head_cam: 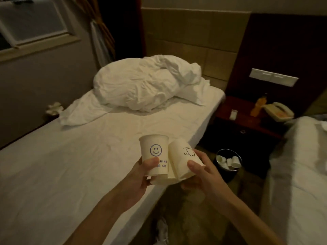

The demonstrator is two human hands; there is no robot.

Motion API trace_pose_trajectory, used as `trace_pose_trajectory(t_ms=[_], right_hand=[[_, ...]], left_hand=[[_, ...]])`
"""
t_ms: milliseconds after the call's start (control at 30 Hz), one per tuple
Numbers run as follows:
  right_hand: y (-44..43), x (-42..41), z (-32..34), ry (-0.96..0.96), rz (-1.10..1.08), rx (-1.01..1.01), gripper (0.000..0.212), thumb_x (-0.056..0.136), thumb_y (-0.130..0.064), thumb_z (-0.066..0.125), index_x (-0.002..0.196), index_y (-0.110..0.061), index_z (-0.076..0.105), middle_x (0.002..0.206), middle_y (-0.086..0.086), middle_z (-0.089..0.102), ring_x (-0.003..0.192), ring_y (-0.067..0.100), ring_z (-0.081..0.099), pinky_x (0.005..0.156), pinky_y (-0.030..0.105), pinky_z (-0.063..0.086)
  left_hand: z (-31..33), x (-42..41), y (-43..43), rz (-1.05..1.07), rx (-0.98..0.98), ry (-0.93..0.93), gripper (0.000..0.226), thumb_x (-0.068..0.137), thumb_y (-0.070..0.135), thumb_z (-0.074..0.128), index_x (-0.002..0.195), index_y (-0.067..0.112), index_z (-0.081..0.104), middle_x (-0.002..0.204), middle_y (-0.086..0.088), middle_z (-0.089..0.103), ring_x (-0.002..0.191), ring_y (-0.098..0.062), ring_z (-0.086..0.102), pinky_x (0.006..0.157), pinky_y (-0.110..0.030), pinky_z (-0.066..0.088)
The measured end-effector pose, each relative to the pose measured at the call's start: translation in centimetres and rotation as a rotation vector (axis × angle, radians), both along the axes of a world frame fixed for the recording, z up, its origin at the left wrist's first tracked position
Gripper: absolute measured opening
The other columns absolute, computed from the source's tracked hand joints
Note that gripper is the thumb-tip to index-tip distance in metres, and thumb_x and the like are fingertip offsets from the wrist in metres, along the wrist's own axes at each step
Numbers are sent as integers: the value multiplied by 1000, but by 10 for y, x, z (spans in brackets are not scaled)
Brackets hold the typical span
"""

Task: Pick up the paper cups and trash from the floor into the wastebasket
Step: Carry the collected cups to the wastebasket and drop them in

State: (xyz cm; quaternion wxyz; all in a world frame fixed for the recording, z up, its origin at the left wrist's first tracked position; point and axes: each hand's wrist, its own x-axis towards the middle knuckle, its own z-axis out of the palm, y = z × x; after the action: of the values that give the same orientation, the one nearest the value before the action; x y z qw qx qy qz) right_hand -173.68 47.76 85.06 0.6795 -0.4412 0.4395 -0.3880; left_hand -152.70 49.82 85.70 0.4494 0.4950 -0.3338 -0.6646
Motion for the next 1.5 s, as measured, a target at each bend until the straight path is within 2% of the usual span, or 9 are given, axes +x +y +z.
trace_pose_trajectory(t_ms=[133,233,433,533,767,933,1133,1333,1500], right_hand=[[-48,-18,-16,50,-169,28,63,67,-54,74,123,-39,50,106,-3,70,93,18,72,69,25,57],[-74,-37,-24,97,-307,51,70,68,-63,73,128,-39,48,115,1,67,95,18,71,70,25,56],[-111,-81,-58,112,-515,170,70,71,-50,62,136,-31,45,122,4,63,100,24,69,74,29,58],[-135,-103,-79,82,-622,213,69,67,-54,64,131,-33,49,120,4,64,99,22,70,77,34,59],[-210,-155,-137,37,-797,311,63,68,-53,64,127,-36,48,116,1,62,91,16,71,69,28,58],[-280,-206,-180,-27,-877,432,64,71,-47,67,127,-32,41,122,2,56,97,23,68,72,34,61],[-351,-254,-223,-125,-980,574,54,88,-35,68,130,-26,34,129,8,53,104,26,67,73,35,61],[-403,-292,-315,-284,-1096,800,51,92,-33,65,133,-27,36,133,9,54,105,33,67,86,47,58],[-439,-313,-442,-323,-1148,889,43,84,-33,68,119,-33,43,130,10,58,101,31,70,93,50,55]], left_hand=[[-28,-13,-83,-197,51,18,78,59,44,80,128,17,58,118,-10,71,102,-19,70,77,-25,56],[-44,-37,-138,-343,82,21,84,54,49,84,128,19,57,118,-10,71,103,-21,70,78,-30,57],[-74,-97,-217,-579,233,7,91,54,51,87,132,17,55,120,-13,70,108,-28,68,82,-35,56],[-94,-125,-260,-654,289,-18,77,70,48,81,134,18,52,120,-11,70,108,-27,69,83,-36,57],[-136,-200,-357,-720,400,-66,63,76,40,68,132,14,54,118,-11,71,102,-24,71,72,-32,58],[-170,-257,-431,-678,523,-121,65,76,41,67,133,14,53,126,-15,66,119,-31,62,86,-42,54],[-212,-317,-508,-703,604,-162,55,80,40,65,129,15,57,123,-12,69,118,-28,62,86,-42,55],[-322,-366,-575,-814,673,-223,57,79,42,67,129,15,58,117,-6,72,103,-18,71,74,-32,58],[-466,-396,-623,-855,678,-297,63,74,42,70,130,14,58,110,-2,74,96,-14,72,74,-31,55]])
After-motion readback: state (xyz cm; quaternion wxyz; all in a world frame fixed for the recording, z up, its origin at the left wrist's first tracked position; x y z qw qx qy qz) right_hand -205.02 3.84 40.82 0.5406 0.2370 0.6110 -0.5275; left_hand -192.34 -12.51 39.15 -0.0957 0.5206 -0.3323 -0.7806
